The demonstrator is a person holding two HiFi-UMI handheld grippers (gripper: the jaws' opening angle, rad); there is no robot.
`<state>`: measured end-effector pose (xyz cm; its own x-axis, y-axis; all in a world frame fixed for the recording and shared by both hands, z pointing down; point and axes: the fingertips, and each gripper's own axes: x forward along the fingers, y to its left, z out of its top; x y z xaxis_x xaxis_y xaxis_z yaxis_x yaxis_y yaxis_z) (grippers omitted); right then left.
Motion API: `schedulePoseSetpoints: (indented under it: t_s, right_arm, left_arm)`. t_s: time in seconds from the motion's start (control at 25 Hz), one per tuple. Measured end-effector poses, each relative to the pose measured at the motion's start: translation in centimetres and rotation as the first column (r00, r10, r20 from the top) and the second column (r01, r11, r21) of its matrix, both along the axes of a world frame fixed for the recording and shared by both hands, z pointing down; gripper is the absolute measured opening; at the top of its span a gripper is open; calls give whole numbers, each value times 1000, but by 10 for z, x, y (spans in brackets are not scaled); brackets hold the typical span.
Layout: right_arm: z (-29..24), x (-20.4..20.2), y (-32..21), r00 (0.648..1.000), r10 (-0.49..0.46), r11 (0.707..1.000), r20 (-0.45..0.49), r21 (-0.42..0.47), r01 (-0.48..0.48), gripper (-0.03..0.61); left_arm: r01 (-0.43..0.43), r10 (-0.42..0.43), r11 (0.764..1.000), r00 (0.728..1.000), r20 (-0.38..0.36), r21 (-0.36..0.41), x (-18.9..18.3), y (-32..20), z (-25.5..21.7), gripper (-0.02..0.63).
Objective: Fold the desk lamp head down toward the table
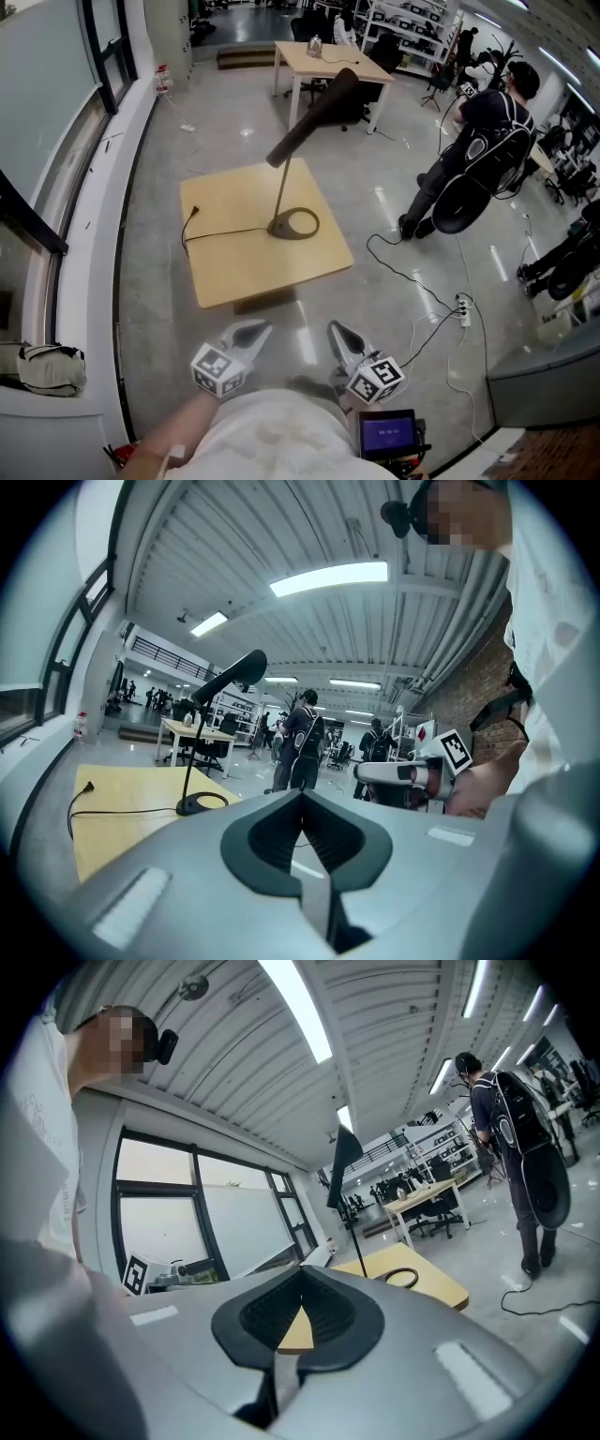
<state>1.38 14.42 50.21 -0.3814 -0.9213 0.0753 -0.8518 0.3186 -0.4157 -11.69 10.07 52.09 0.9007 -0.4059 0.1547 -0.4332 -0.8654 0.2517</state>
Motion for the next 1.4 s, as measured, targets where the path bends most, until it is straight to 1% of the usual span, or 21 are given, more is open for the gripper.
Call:
schedulePoseSetpoints:
  t_s: [0.16, 0.52, 0.92, 1.16, 1.28, 1.4]
  right_arm:
    - [-1, 9, -16, 1000, -16, 1000, 7, 0, 16, 14]
    - [-5, 33, -52, 998, -59, 998, 7, 16, 58, 14]
    - [-7, 60, -85, 990, -138, 990, 3, 29, 138, 14]
    - [-4, 76, -97, 986, -167, 986, 16, 25, 167, 14]
    - [1, 78, -97, 981, -194, 981, 22, 15, 194, 14]
    - [5, 83, -100, 976, -215, 977, 32, 6, 215, 14]
  left_arm:
    - [12, -12, 1000, 1000, 10, -1, 9, -12, -3, 2]
    - [40, -41, 999, 999, 22, 34, 31, -40, -17, 2]
    - [97, -98, 995, 994, 41, 29, 62, -61, -16, 2]
    - [124, -126, 992, 991, 54, 33, 78, -71, -17, 2]
    - [149, -151, 988, 987, 51, 40, 82, -75, -19, 2]
    - [193, -196, 980, 979, 53, 50, 79, -86, -21, 2]
